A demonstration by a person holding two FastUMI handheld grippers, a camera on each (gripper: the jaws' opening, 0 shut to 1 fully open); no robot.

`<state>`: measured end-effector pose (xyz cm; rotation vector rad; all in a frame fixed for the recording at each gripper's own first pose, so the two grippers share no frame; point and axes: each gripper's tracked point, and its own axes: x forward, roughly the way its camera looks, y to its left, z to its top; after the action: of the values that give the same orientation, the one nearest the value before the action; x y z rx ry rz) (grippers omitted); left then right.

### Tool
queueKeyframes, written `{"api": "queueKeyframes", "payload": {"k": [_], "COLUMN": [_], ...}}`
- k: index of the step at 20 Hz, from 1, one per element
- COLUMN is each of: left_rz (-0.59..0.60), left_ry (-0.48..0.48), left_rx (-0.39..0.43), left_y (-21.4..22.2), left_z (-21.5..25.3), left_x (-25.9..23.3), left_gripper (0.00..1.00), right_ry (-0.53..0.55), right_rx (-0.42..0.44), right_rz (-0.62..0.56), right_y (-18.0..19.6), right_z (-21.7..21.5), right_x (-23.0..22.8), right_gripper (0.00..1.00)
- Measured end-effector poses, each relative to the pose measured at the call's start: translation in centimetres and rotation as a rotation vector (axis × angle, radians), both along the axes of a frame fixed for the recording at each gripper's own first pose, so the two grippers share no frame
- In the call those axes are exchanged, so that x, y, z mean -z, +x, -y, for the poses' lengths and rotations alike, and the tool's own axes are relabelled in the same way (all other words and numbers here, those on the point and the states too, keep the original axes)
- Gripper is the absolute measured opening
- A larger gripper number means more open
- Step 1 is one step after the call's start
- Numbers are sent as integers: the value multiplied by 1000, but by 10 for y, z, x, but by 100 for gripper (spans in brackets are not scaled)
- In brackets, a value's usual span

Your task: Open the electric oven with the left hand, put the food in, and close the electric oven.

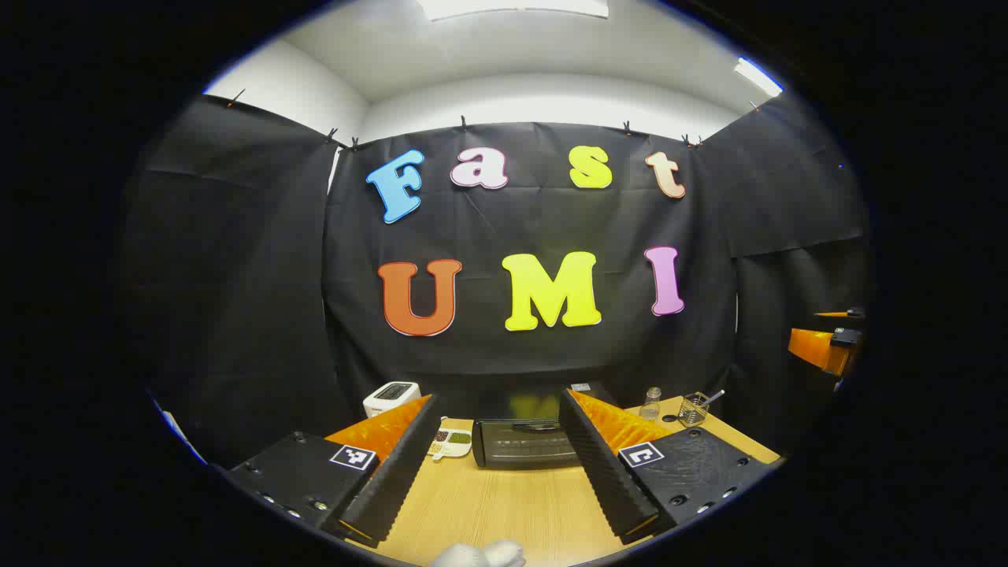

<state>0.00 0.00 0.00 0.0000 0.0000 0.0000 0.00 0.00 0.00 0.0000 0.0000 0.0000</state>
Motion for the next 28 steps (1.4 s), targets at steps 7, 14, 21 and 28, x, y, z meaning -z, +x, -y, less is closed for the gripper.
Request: {"api": "queueKeyframes", "payload": {"k": [7, 14, 21, 28], "left_rz": [19, 24, 16, -38], "left_ry": [19, 47, 33, 14], "left_rx": [0, 25, 67, 83], "left_y": [6, 19, 55, 130], "left_z": [-3, 10, 33, 53], "left_x": [-7, -2, 11, 50], "left_gripper": [96, 96, 96, 96], "right_ry": [8, 18, 5, 3], "right_rx": [-6, 6, 26, 69], "right_rz": [5, -2, -36, -60], "right_y": [8, 13, 22, 36], "right_z": [1, 8, 26, 49], "right_x": [-1, 3, 10, 6], "right_gripper": [100, 100, 100, 100]}}
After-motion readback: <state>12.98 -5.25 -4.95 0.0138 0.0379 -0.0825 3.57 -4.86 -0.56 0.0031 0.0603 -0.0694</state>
